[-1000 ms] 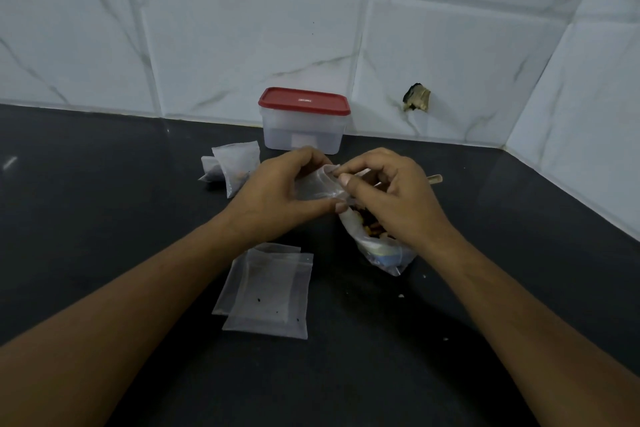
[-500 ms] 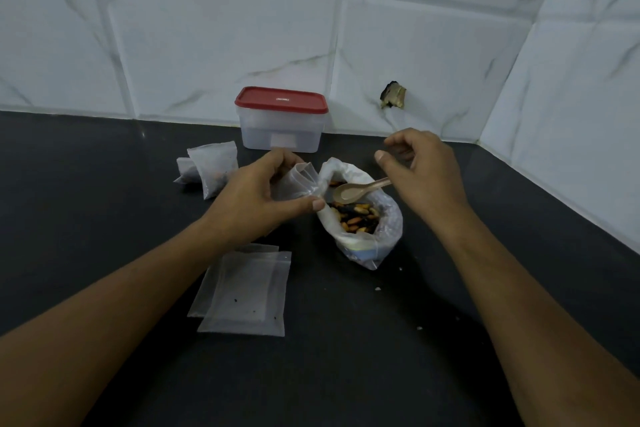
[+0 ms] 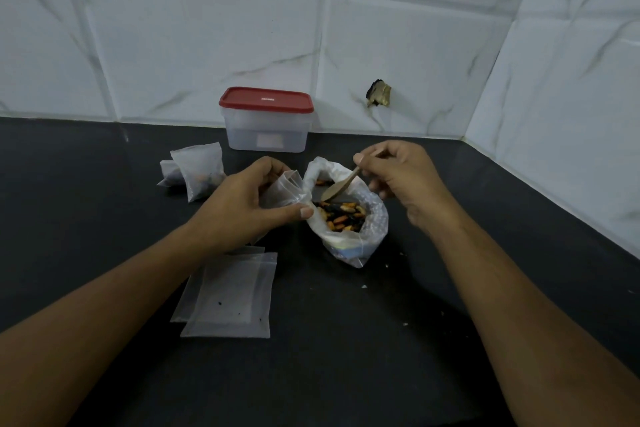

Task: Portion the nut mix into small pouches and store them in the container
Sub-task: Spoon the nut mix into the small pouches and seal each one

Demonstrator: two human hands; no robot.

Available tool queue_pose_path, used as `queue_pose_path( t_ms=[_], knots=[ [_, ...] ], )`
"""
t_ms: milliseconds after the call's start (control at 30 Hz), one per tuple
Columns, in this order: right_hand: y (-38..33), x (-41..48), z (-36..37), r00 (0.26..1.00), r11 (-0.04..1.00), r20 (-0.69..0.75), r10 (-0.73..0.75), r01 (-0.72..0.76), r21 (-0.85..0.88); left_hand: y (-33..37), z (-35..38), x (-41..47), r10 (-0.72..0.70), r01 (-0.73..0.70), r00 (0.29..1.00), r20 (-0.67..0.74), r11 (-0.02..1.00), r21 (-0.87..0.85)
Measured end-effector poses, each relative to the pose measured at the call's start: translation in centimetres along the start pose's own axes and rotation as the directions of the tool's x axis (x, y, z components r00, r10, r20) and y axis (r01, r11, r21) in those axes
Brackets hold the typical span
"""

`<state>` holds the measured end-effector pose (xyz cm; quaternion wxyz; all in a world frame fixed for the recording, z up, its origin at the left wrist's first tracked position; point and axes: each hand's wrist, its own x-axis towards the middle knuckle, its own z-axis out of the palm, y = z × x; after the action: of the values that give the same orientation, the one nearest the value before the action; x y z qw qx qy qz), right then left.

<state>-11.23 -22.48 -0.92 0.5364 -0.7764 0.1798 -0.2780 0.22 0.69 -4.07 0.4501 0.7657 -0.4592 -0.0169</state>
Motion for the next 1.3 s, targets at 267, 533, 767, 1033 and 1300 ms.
queue_pose_path(
  t_ms=[267, 533, 767, 1033, 1300],
  knots=[
    [-0.6, -0.5, 0.5, 0.983, 0.978, 0.092, -0.156, 0.167, -0.123, 0.0, -0.1, 0.0, 0.013, -0.013, 1.000, 0.019, 1.000, 0.004],
    [-1.0, -0.8, -0.5, 0.929, 0.828, 0.154, -0.338, 0.371, -0.420, 0.3, 0.1, -0.1, 0.030, -0.030, 0.998, 0.062, 1.000, 0.008],
    [-0.6, -0.5, -0.2, 0.936, 0.835, 0.072, -0.344, 0.341, -0.432, 0.2, 0.1, -0.1, 0.033, -0.034, 0.998, 0.061, 0.999, 0.012],
    [0.3, 0.1, -0.6, 0.989, 0.980, -0.042, -0.139, 0.131, -0.149, 0.4, 0.1, -0.2, 0.026, -0.026, 0.998, 0.063, 1.000, 0.009],
    [0.8, 0.5, -0.7, 0.999, 0.997, -0.010, -0.051, 0.050, -0.062, 0.4, 0.1, -0.2, 0.023, -0.023, 0.997, 0.073, 1.000, 0.002]
  ],
)
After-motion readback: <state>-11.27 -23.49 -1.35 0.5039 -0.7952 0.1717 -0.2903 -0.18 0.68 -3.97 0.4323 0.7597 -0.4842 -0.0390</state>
